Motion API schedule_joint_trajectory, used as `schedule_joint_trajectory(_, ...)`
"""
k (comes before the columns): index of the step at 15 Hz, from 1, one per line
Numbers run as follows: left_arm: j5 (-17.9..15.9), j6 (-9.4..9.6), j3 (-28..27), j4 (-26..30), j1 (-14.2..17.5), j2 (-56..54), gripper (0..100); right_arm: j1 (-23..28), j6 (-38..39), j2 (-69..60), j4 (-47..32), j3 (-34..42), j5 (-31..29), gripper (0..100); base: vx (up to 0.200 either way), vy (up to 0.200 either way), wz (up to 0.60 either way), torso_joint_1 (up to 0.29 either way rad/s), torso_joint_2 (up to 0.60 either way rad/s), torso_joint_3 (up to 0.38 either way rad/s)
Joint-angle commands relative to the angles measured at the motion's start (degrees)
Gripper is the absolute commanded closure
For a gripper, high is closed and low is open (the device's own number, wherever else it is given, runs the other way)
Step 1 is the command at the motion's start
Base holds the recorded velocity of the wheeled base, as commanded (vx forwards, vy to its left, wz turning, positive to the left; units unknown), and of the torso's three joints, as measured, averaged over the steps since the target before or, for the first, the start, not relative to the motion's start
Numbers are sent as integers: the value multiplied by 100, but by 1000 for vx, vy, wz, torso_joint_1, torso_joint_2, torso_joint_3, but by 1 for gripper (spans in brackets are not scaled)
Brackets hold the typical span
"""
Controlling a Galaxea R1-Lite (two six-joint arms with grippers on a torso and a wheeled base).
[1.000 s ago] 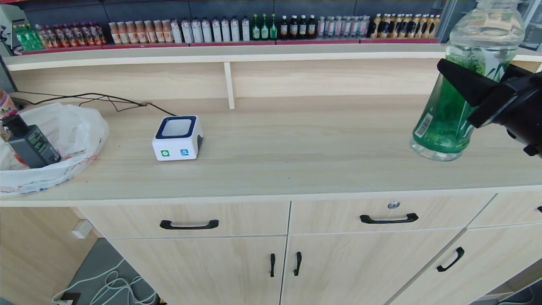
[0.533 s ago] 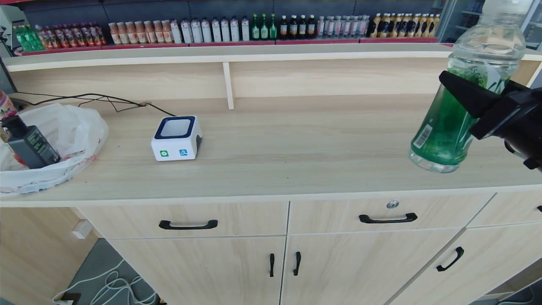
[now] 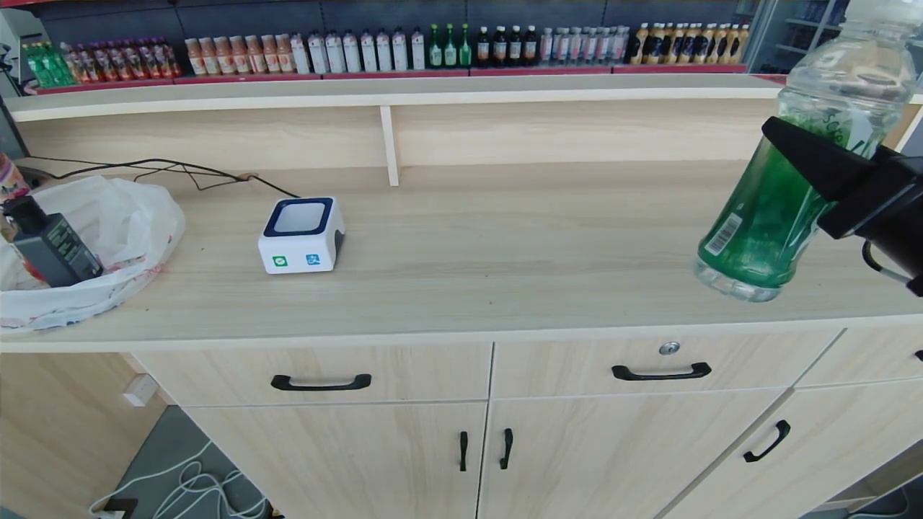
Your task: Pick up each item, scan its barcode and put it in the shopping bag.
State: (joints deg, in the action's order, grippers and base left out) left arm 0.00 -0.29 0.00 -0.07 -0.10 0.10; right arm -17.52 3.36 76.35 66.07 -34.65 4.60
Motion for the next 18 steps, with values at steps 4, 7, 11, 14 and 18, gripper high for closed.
schedule_joint_trajectory(4,0,-6,0,-1,1,-1,0,-6,-416,-32,-7,-7,-3,100,0,0,0,0,0,0)
schedule_joint_trajectory(7,0,-6,0,-1,1,-1,0,-6,-424,3,-7,-60,-11,100,0,133,0,-3,2,2)
schedule_joint_trajectory(11,0,-15,0,7,1,-1,0,-6,-424,47,-7,151,-11,100,0,200,0,2,-1,0)
schedule_joint_trajectory(14,0,-23,0,7,1,-1,0,-6,-442,91,-7,90,-11,100,0,200,0,-2,-2,4)
schedule_joint_trajectory(18,0,-23,0,7,1,-1,0,3,-433,55,-16,98,-117,100,0,200,0,2,2,5)
